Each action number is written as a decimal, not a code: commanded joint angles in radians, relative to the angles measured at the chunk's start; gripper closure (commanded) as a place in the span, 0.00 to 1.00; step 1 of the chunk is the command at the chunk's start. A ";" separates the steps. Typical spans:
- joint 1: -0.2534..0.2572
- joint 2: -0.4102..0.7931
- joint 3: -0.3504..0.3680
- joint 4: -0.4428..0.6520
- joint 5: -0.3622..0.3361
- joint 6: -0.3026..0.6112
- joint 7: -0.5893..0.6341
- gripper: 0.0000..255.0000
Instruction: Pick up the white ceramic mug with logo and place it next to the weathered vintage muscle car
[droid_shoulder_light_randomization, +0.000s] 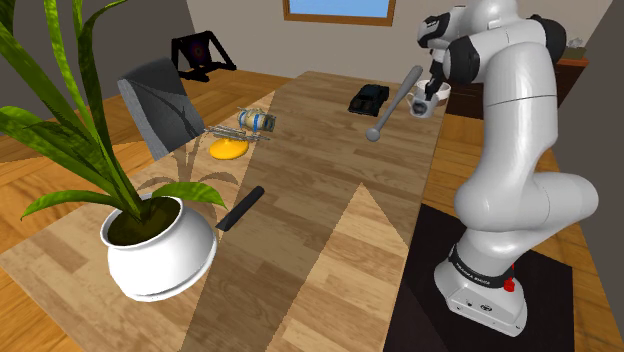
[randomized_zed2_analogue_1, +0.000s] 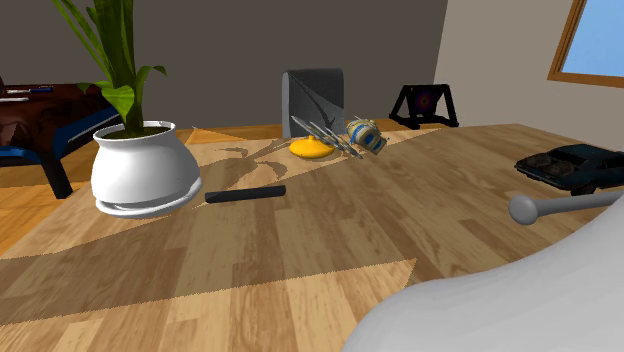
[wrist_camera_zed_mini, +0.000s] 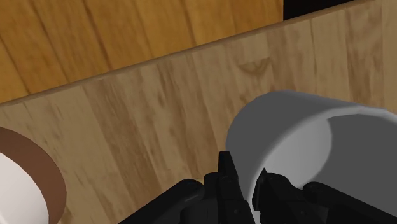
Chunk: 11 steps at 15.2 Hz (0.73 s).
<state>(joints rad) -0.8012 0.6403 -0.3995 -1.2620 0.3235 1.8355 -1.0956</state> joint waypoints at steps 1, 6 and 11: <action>0.002 0.004 0.002 -0.022 0.003 0.026 -0.005 1.00; 0.005 0.020 0.007 -0.064 0.012 0.082 -0.015 1.00; 0.005 0.033 0.010 -0.084 0.018 0.114 -0.021 1.00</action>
<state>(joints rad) -0.7963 0.6713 -0.3898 -1.3450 0.3408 1.9454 -1.1166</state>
